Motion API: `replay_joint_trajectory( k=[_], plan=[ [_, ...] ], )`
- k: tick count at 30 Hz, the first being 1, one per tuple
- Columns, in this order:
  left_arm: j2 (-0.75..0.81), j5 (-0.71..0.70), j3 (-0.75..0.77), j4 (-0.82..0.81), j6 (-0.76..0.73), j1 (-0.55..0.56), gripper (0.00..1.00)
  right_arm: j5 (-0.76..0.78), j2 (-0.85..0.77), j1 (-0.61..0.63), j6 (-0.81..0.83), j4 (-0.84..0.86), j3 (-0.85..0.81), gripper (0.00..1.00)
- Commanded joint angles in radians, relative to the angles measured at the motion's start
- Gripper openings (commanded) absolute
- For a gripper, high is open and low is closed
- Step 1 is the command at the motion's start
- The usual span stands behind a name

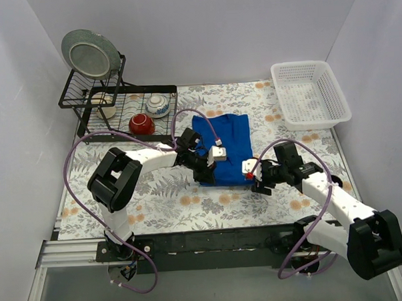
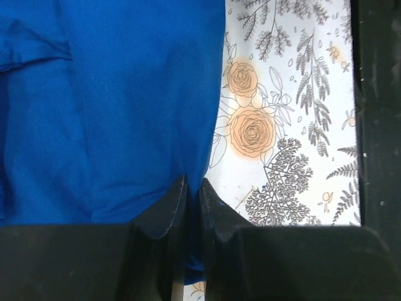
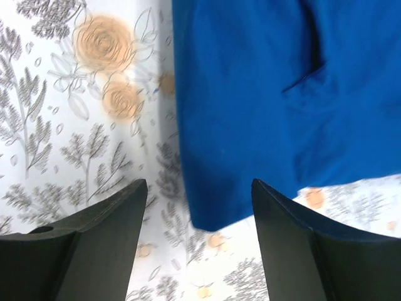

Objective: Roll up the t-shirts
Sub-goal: Roll the T-shirt to the center of the board.

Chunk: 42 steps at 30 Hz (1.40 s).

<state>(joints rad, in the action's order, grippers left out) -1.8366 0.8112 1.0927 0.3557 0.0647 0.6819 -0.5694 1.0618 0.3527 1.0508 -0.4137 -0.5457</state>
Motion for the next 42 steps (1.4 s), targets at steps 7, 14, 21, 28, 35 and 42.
replay_joint_trajectory(
  k=[7, 14, 21, 28, 35, 42],
  plan=[
    [-0.015, 0.114, 0.078, 0.062, 0.03, -0.021, 0.0, 0.065, -0.023, 0.109, -0.023, 0.194, 0.041, 0.76],
    [-0.012, 0.14, 0.09, 0.069, 0.043, -0.038, 0.0, 0.101, 0.044, 0.141, 0.006, 0.291, 0.081, 0.76],
    [0.016, 0.135, 0.067, 0.114, -0.012, -0.044, 0.0, 0.192, 0.133, 0.143, 0.008, 0.484, 0.132, 0.71],
    [0.066, 0.076, 0.026, 0.1, 0.02, -0.044, 0.13, 0.212, 0.19, 0.143, -0.023, 0.505, 0.084, 0.11],
    [0.304, -0.147, -0.17, -0.17, 0.04, -0.019, 0.6, 0.108, 0.248, 0.143, -0.116, 0.269, -0.029, 0.01],
    [0.428, -0.38, -0.402, -0.412, -0.037, 0.117, 0.69, 0.082, 0.248, 0.141, -0.221, 0.26, -0.036, 0.01]
  ],
)
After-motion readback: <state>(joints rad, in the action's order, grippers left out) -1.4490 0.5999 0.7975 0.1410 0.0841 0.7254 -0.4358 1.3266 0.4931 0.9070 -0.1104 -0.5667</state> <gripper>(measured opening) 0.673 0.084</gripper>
